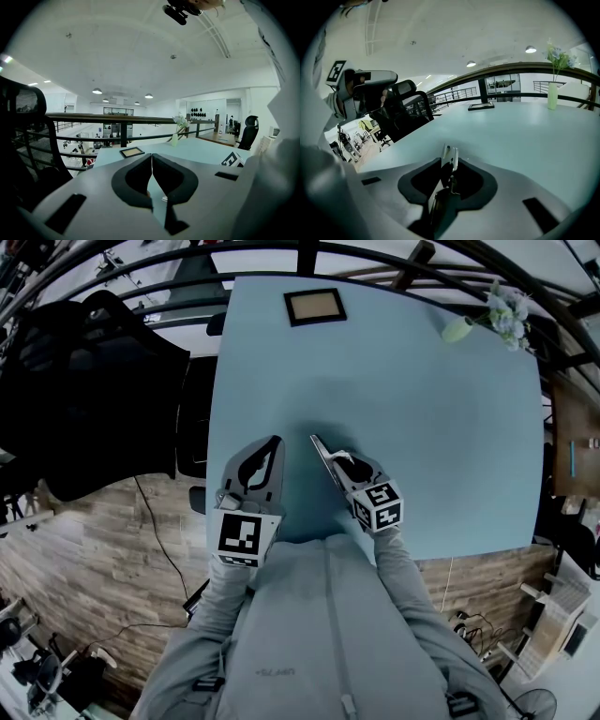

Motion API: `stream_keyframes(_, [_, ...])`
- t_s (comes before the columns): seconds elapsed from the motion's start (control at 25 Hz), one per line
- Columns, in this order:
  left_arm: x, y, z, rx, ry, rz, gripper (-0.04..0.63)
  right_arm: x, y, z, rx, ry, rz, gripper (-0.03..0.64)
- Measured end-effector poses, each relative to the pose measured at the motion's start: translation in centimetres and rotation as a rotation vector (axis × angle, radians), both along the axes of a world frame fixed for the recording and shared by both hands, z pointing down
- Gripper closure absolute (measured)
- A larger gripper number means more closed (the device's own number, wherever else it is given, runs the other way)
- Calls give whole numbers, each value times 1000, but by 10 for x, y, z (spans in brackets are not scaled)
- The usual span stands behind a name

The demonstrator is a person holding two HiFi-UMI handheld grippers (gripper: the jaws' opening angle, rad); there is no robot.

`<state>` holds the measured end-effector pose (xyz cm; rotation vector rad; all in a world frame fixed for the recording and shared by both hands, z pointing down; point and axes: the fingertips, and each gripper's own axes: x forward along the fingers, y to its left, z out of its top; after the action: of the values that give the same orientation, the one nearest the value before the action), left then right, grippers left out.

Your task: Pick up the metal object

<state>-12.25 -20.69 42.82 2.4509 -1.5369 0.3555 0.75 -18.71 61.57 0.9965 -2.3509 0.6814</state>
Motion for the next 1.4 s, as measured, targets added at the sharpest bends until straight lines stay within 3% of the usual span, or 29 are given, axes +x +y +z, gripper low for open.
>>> stream_keyframes(0.64, [9, 10, -13, 34, -1, 13, 568, 8, 9, -27, 82, -7, -8, 525])
stream_keyframes(1.4, [23, 55, -34, 107, -24, -6, 568, 34, 24, -102, 300, -51, 17, 526])
